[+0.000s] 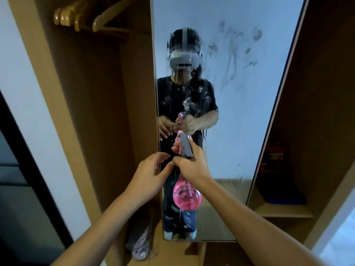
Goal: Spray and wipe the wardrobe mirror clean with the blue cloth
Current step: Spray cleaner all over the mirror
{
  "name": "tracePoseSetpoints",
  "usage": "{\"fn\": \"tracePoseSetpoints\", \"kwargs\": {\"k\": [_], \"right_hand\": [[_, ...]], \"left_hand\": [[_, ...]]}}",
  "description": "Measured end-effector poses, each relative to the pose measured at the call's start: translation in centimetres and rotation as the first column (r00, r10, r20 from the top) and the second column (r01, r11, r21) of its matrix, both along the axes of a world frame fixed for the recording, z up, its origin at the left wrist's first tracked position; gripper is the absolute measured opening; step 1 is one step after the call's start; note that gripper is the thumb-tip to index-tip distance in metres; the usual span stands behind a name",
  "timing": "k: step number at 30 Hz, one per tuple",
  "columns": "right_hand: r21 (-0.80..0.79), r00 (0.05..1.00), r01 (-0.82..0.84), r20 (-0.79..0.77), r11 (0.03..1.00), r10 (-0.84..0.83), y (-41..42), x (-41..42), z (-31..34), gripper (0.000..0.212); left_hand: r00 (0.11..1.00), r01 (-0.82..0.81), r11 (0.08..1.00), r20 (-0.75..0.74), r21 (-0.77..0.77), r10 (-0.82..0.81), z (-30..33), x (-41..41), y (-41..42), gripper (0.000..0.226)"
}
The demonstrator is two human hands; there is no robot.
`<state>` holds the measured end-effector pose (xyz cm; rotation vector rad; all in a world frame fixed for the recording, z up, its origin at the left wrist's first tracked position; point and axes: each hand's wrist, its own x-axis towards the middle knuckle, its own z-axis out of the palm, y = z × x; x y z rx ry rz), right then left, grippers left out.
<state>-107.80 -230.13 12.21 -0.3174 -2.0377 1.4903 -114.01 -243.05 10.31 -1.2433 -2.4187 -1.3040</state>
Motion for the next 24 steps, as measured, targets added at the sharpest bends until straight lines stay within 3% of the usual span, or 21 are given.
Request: {"fn": "tracePoseSetpoints", "kwargs": {"k": [12,18,24], "right_hand": [[0.052,0.986,0.112,0.121,0.992,-0.118,-0.7,0.3,-4.1,0.014],[-0.042,0.988,0.111,0.116,0.993,-0.105,-0.7,1.1,-5.5,0.03],[-0.093,0.975,0.206,0.104,0.974,-0.196,0.4,2.6,-6.5,0.022]], "left_hand": [[0.999,0.006,0.998,0.047,-0.069,-0.003,-3.5,0.3,-1.4,0.037],[0.996,0.016,0.997,0.09,-0.078,-0.009,-4.8,0.6,-1.5,0.035],[0.991,0.057,0.995,0.126,-0.079,-0.047,-5.1,1.2,-0.4,0.037]]}}
